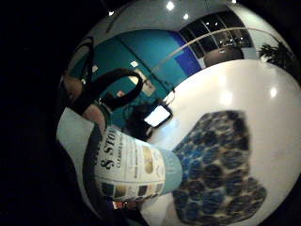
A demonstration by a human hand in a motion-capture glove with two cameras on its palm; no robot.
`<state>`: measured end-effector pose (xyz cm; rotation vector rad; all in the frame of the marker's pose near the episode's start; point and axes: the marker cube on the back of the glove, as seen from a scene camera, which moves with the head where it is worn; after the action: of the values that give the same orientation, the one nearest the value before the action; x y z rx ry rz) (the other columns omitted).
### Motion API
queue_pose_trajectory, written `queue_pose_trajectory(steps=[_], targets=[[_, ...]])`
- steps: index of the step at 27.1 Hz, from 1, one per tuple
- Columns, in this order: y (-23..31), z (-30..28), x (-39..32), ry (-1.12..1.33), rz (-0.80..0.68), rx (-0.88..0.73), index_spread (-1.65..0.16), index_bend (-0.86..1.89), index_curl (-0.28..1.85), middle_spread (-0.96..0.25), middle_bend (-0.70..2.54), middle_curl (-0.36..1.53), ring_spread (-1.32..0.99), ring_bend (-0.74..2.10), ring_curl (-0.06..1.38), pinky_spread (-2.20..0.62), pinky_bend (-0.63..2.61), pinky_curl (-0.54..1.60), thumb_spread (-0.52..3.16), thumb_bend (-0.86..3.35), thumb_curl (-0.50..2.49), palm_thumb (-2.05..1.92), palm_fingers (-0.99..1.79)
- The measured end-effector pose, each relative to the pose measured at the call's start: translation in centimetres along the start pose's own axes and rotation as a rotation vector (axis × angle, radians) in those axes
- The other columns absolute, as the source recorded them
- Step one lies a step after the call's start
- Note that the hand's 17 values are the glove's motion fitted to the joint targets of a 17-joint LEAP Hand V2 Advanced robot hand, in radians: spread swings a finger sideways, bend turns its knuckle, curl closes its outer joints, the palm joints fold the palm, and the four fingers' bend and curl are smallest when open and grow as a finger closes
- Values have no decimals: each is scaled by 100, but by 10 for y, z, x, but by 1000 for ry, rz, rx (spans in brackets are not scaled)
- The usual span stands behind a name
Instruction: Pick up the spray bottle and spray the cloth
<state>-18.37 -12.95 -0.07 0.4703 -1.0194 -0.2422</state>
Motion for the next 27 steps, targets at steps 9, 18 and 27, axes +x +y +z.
queue_pose_trajectory(steps=[9, 18, 27], targets=[[60, 49, 6, -19, 10, -93, -26, 17, 52, -20, 33, 48, -15, 47, 44, -17, 46, 38, 99, -2, 60, 94, 122], [80, 62, 11, 30, -77, -68, -26, 17, 51, -19, 32, 48, -15, 47, 44, -16, 46, 37, 101, -2, 59, 94, 123], [78, 67, 12, 64, -80, -54, -27, 15, 50, -20, 32, 49, -15, 50, 45, -18, 47, 38, 100, -2, 60, 94, 124]])
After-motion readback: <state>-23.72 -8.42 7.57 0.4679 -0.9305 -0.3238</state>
